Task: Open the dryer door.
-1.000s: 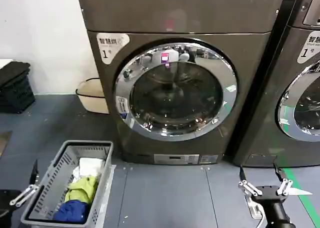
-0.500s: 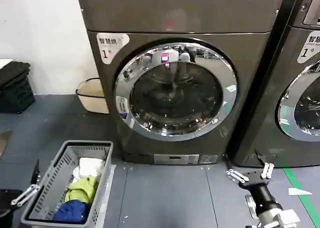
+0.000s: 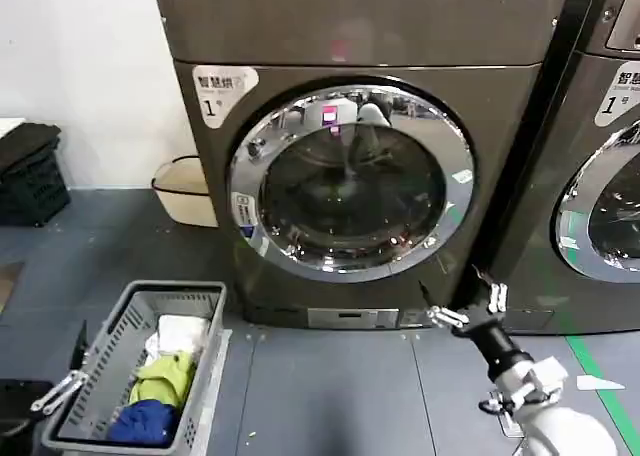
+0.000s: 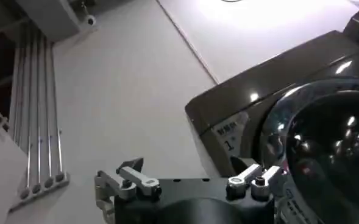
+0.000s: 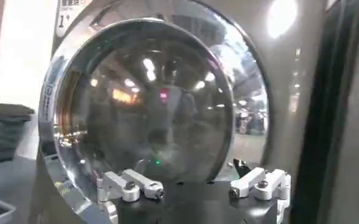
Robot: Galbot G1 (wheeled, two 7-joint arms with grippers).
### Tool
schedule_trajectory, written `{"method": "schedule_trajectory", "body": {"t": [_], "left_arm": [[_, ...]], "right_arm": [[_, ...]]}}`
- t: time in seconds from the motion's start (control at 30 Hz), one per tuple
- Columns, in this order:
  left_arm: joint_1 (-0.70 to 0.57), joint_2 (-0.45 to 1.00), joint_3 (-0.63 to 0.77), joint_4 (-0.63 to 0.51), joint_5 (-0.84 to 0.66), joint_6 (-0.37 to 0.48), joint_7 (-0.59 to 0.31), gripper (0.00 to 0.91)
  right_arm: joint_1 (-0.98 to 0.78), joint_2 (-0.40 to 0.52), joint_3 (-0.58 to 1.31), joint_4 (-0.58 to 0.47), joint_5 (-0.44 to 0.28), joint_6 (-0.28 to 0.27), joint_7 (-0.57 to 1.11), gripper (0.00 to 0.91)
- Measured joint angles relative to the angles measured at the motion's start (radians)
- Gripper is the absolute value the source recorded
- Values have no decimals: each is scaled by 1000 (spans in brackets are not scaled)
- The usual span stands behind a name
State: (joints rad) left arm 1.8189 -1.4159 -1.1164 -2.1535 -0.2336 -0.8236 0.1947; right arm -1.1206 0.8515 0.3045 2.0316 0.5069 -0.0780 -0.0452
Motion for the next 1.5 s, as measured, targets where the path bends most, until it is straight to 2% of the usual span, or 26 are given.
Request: {"method": "schedule_trajectory", "body": {"t": [0.4, 0.9, 1.5], "left_arm": [[4, -12, 3, -1, 6, 0, 18, 907], [5, -21, 3, -7, 13, 0, 23, 907], [-1, -27, 2, -11, 24, 0, 25, 907]], "right_arm": [[251, -38, -186, -89, 142, -7, -59, 907], [485, -30, -388, -190, 202, 0, -92, 907], [684, 40, -570, -299, 259, -7, -91, 907]]}}
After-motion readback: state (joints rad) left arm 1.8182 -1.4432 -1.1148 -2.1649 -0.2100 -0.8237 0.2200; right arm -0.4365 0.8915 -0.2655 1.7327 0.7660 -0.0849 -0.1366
